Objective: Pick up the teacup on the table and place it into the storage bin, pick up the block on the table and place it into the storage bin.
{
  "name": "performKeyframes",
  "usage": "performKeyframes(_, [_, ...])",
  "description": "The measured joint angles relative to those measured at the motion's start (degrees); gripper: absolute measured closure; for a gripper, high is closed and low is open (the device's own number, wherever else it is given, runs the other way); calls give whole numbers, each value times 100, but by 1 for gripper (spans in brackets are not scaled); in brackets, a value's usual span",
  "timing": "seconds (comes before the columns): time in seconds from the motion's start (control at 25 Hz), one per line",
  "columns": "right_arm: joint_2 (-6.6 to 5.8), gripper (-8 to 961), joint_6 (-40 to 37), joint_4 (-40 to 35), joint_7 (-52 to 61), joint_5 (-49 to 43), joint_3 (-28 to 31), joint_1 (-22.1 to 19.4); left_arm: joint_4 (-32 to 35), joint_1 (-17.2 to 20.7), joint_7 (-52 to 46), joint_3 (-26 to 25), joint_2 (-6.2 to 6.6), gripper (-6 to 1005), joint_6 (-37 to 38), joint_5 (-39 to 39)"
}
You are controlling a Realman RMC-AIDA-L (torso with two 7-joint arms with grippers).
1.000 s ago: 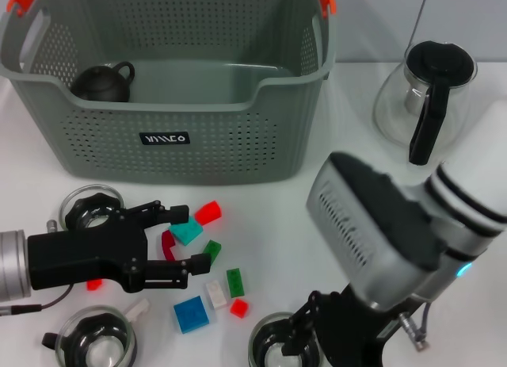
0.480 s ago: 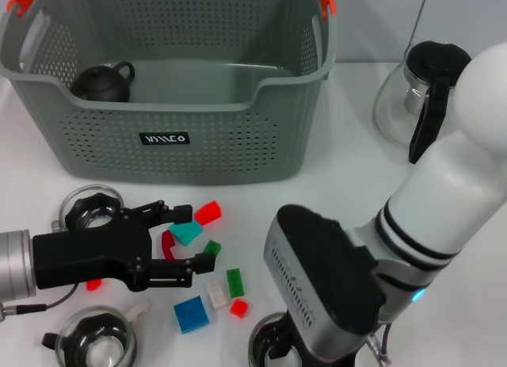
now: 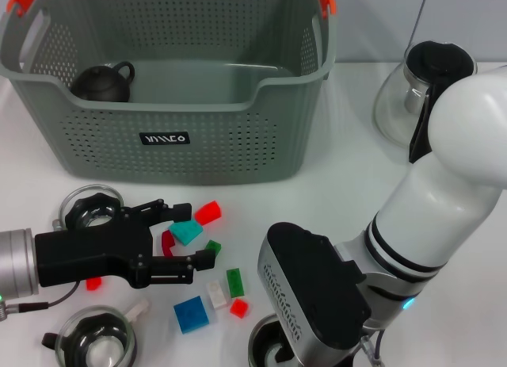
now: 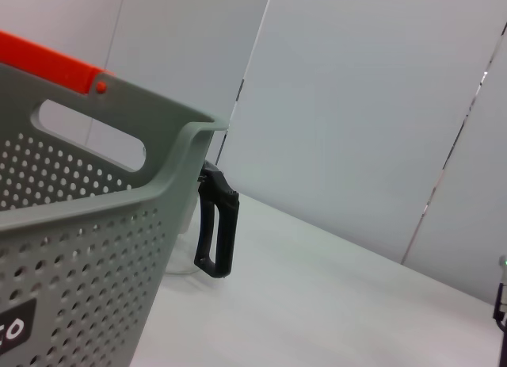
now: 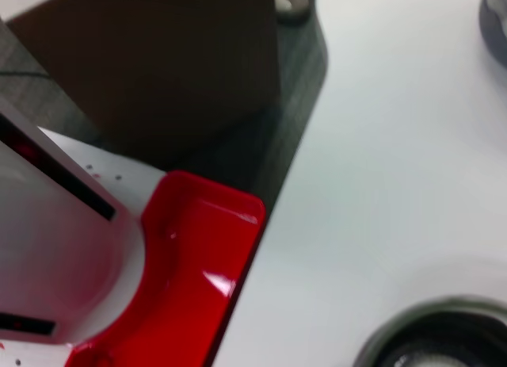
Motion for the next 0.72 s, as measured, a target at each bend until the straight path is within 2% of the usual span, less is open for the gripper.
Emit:
performKeyframes(0.16, [5, 195, 24, -25, 198, -167, -14, 12, 0, -2, 0, -4, 0, 48, 0, 0])
performKeyframes(0.4, [7, 423, 6, -135, 297, -170, -18, 11, 1, 12, 0, -12, 0, 48, -56, 0])
performKeyframes(0.6, [5, 662, -29, -137, 295, -162, -18, 12, -19, 11, 0, -11, 1, 49, -78, 0])
performKeyframes(0.72, [1, 720, -64, -156, 296, -158, -9, 12, -21, 7, 0, -10, 6, 49, -79, 0])
